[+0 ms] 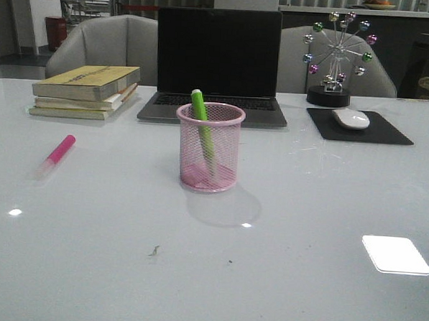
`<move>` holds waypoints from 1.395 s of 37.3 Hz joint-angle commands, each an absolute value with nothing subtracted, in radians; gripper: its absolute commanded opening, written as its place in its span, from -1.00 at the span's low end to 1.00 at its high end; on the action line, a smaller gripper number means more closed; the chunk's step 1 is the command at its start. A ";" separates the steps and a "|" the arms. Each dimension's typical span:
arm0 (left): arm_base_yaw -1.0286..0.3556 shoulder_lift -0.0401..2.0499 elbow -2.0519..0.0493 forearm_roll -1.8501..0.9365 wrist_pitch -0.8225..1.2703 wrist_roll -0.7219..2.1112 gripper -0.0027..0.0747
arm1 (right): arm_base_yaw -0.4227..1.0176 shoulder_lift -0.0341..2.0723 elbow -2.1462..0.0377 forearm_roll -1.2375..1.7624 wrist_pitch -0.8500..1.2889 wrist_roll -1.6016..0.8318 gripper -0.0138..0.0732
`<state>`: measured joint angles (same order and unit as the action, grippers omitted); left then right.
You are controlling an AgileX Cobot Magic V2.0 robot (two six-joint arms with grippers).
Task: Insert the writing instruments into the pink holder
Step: 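Withdraw the right gripper upward away from the holder, then lower the left gripper over the pink marker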
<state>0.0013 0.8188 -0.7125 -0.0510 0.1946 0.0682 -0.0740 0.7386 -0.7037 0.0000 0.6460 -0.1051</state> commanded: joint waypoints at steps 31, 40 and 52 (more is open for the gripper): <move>-0.083 1.365 -1.235 -0.088 0.329 0.060 0.31 | -0.078 0.734 -0.731 -0.006 0.577 -0.114 0.19; -0.086 1.711 -1.602 -0.125 0.673 0.060 0.31 | -0.078 0.734 -0.731 -0.006 0.577 -0.114 0.19; -0.102 2.020 -1.890 -0.176 0.874 0.066 0.31 | -0.078 0.734 -0.731 -0.006 0.577 -0.114 0.19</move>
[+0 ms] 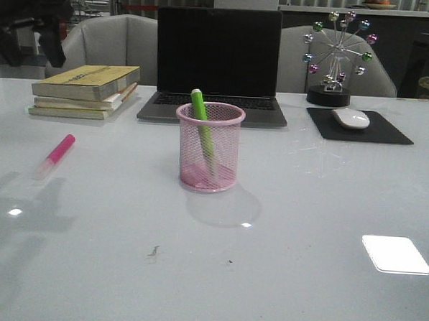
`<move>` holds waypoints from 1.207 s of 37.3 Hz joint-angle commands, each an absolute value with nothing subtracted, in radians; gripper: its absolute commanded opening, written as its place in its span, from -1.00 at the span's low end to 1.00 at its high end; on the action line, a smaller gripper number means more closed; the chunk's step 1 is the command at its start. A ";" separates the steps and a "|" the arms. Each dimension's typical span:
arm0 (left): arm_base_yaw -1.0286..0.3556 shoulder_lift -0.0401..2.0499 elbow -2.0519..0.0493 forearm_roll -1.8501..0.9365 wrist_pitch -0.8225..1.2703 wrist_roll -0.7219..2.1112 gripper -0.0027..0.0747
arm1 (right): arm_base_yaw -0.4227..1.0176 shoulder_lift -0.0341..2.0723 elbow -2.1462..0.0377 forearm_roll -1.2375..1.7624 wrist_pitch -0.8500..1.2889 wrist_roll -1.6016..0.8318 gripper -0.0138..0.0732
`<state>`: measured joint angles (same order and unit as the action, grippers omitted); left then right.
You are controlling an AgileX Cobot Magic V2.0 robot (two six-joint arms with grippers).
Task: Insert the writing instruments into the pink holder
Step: 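Lower the left gripper over the pink marker, then close the left gripper on the pink marker and lift it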
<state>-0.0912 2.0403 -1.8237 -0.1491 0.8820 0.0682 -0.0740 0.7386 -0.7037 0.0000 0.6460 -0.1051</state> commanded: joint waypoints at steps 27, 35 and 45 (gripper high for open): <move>-0.152 2.205 -1.894 -0.098 0.944 0.066 0.31 | -0.078 0.734 -0.731 -0.006 0.577 -0.114 0.19; -0.152 2.240 -1.894 -0.107 0.940 0.066 0.31 | -0.078 0.734 -0.731 -0.006 0.577 -0.114 0.19; -0.152 2.250 -1.894 -0.100 0.936 0.066 -0.06 | -0.078 0.734 -0.731 -0.006 0.577 -0.114 0.19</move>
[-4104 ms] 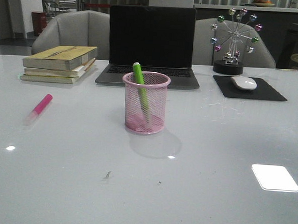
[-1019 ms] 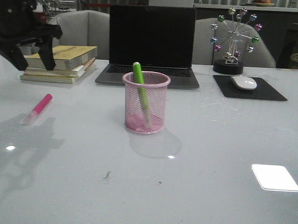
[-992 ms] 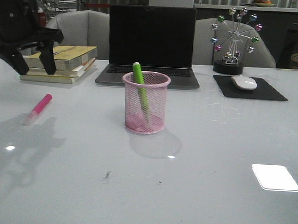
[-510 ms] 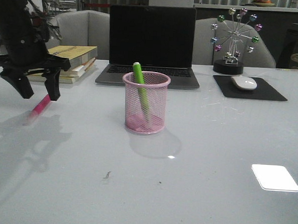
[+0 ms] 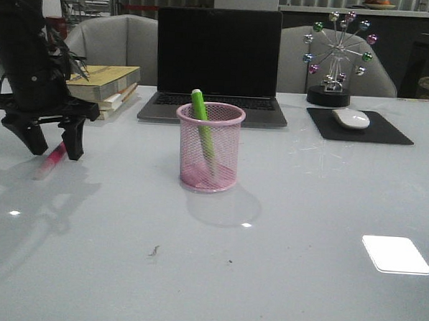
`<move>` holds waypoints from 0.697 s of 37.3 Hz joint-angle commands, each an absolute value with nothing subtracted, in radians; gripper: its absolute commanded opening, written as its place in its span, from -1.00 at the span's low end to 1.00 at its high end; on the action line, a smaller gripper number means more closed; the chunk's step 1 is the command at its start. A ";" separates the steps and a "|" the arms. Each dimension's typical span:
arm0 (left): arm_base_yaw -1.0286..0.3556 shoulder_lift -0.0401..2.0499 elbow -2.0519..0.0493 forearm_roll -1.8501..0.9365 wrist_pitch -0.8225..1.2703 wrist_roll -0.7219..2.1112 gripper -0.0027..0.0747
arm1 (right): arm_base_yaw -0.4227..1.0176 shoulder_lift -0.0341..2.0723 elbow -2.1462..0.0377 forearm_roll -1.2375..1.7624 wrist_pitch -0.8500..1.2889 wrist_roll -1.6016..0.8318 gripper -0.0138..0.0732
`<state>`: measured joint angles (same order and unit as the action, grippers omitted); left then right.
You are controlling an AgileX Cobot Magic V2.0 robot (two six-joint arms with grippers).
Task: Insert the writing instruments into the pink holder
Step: 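Close the left gripper on the pink marker and lift it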
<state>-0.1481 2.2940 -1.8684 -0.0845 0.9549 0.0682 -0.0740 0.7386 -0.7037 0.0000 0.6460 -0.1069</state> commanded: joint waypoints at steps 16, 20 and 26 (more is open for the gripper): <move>-0.152 2.248 -1.895 -0.128 0.962 0.096 -0.69 | -0.078 0.734 -0.731 -0.006 0.577 -0.114 0.19; -0.156 2.244 -1.913 -0.144 0.984 0.101 -0.69 | -0.078 0.734 -0.731 -0.006 0.577 -0.114 0.19; -0.170 2.207 -1.948 -0.169 0.986 0.148 -0.69 | -0.078 0.734 -0.731 -0.006 0.577 -0.114 0.19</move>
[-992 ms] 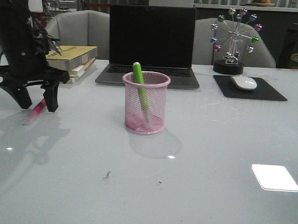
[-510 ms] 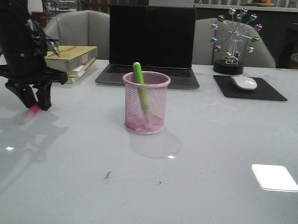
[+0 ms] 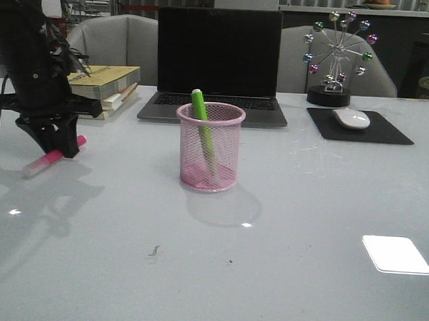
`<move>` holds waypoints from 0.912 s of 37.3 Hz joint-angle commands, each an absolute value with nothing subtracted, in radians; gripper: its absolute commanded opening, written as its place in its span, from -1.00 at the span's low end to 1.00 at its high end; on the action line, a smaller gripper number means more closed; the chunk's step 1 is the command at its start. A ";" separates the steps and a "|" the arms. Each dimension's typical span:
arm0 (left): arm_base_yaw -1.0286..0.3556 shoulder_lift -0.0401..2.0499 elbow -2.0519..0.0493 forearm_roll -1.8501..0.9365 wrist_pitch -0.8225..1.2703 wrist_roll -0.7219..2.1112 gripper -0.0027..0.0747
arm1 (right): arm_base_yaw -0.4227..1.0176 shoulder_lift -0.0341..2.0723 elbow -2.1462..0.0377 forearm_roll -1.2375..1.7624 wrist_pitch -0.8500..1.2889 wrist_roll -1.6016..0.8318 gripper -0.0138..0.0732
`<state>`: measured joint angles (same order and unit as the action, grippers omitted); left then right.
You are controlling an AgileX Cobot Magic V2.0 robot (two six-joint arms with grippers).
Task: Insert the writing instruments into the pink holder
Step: 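Close the left gripper on the pink marker and lift it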
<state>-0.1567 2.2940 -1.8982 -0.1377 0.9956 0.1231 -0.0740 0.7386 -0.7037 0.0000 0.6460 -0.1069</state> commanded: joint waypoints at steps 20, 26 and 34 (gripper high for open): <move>-0.242 1.919 -1.978 -0.281 0.749 0.171 -0.69 | -0.078 0.734 -0.731 -0.006 0.577 -0.114 0.19; -0.249 1.834 -1.957 -0.364 0.682 0.208 -0.69 | -0.078 0.734 -0.731 -0.006 0.577 -0.114 0.19; -0.293 1.710 -1.856 -0.401 0.569 0.251 -0.69 | -0.078 0.734 -0.731 -0.006 0.577 -0.114 0.19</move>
<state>-0.2675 1.8164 -1.8726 -0.3622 0.6828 0.2373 -0.0740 0.7386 -0.7037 0.0000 0.6460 -0.1069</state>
